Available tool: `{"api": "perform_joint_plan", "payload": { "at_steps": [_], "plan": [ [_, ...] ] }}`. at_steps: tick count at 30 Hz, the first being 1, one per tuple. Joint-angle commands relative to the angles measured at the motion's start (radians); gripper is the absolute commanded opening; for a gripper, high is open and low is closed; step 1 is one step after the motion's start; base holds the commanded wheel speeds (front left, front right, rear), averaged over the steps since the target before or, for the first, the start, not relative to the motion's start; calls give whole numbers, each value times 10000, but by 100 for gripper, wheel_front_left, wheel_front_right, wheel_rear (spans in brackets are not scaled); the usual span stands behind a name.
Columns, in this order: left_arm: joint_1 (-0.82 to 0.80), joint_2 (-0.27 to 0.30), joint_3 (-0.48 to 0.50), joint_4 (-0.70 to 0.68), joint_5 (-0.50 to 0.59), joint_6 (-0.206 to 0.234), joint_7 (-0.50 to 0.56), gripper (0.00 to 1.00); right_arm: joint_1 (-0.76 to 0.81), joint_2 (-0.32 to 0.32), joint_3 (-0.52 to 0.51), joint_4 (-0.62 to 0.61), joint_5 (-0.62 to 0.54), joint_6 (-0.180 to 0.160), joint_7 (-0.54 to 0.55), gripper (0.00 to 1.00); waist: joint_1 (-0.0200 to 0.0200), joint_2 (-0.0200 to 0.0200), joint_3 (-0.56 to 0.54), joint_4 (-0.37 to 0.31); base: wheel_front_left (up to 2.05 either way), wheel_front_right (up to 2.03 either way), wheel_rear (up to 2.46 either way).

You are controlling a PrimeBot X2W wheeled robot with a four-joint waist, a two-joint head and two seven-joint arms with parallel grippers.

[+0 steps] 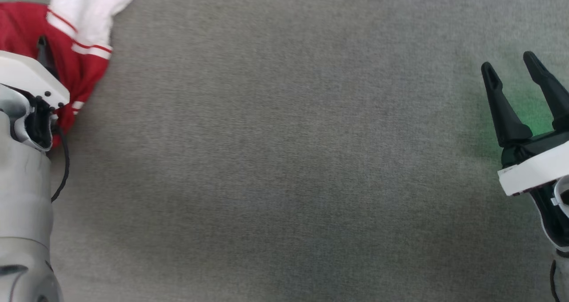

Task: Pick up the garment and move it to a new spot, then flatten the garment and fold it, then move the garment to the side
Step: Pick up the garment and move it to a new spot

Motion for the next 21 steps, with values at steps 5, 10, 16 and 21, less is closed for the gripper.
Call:
{"api": "perform_joint_plan", "payload": {
  "at_steps": [5,10,16,21],
  "plan": [
    [-437,19,-204,1437,37,381,1591,100,-206,-104,16,-176,152,-3,90,100,0,0,590,-444,0,0,0],
    [-376,-226,-313,2000,-74,364,2729,100,-143,-156,-12,-310,166,-3,147,100,0,0,684,-491,0,0,0],
    [-27,-502,-355,2410,-310,330,4386,100,-177,-91,-55,-439,203,-3,325,100,0,0,698,-472,0,0,0],
    [-171,-180,-296,2306,-374,194,3894,0,-182,-66,-127,-379,211,-3,313,100,0,0,577,-389,0,0,0]
  ]
}}
